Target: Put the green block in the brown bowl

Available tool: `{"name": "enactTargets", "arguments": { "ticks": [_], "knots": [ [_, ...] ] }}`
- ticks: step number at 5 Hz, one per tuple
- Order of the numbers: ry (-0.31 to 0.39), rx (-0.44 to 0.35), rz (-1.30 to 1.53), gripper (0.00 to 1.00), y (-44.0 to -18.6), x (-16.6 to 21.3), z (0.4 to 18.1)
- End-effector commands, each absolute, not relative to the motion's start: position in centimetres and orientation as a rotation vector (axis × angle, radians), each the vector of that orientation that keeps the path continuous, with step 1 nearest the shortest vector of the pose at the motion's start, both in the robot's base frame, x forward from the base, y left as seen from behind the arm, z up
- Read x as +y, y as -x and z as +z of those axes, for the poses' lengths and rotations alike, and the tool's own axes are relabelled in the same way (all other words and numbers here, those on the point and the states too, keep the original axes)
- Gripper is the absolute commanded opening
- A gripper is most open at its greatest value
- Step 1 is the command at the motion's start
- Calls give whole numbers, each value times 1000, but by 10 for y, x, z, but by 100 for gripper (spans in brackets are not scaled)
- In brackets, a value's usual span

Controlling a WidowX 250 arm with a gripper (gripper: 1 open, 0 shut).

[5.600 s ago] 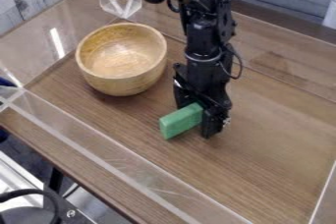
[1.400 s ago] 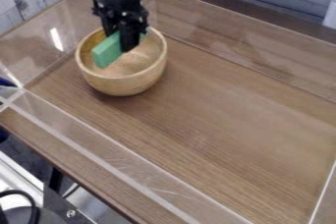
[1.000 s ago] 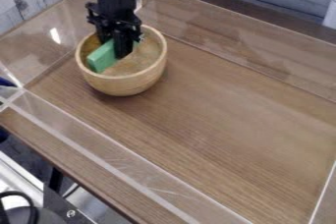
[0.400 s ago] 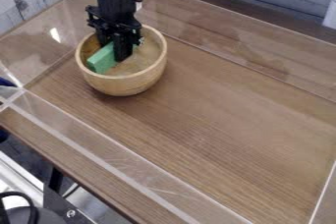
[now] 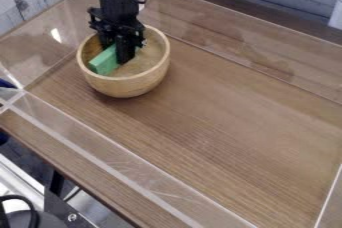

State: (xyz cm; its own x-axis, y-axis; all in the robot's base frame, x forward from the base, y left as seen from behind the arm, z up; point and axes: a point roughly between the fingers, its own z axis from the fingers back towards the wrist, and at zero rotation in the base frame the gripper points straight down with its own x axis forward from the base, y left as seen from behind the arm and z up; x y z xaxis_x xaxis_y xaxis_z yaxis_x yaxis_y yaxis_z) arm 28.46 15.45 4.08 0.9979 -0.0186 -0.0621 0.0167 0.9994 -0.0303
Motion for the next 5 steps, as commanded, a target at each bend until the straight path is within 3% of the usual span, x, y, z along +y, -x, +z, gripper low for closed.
{"name": "enactTargets", "arguments": {
  "ticks": [1, 5],
  "knots": [
    [-5, 9, -23, 0, -298, 160, 59],
    [0, 36, -15, 0, -301, 157, 46]
  ]
}}
